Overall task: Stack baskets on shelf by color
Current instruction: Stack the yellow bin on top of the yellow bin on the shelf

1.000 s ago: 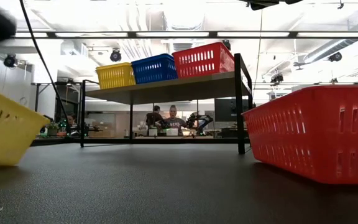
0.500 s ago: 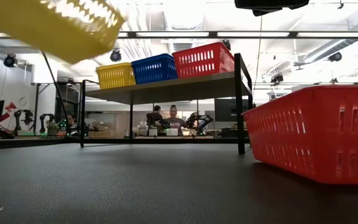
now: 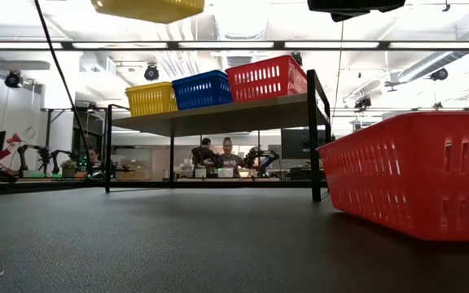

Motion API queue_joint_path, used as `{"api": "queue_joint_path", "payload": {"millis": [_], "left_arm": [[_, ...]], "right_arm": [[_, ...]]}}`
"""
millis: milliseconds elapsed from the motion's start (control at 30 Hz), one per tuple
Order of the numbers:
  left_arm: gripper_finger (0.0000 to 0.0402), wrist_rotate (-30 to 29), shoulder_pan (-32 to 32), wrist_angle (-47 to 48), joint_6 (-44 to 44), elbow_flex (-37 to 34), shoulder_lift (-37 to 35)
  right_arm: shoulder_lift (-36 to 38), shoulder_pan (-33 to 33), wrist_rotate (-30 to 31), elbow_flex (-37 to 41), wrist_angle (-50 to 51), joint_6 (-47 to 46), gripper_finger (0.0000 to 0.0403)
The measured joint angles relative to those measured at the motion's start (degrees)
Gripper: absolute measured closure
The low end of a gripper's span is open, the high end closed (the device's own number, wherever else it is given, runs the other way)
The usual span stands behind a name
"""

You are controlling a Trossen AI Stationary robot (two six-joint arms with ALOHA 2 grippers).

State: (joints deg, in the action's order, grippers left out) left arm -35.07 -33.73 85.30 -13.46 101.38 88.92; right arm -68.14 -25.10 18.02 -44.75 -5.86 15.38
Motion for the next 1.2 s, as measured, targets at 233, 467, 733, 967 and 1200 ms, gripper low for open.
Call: {"api": "queue_joint_path", "payload": {"millis": [233, 467, 733, 967, 1200], "left_arm": [[0.0401, 0.5, 12.3, -0.2, -17.0, -0.9, -5.6], [0.0401, 11.4, 29.3, -2.9, -29.2, -1.3, -11.9], [0.0401, 26.9, 47.8, -8.5, -41.5, -4.2, -13.9], [0.0401, 30.5, 55.6, -14.0, -44.5, -8.6, -12.4], [0.0401, 30.5, 57.2, -14.4, -45.4, -10.3, -10.0]], "right_arm": [[0.0, 0.0, 0.0, 0.0, 1.2, -0.3, 0.0394], [0.0, 0.0, 0.0, 0.0, 1.1, -0.4, 0.0394], [0.0, 0.0, 0.0, 0.0, 1.1, -0.3, 0.0394], [0.0, 0.0, 0.0, 0.0, 1.2, -0.4, 0.0394], [0.0, 0.0, 0.0, 0.0, 1.2, -0.4, 0.0394]]}}
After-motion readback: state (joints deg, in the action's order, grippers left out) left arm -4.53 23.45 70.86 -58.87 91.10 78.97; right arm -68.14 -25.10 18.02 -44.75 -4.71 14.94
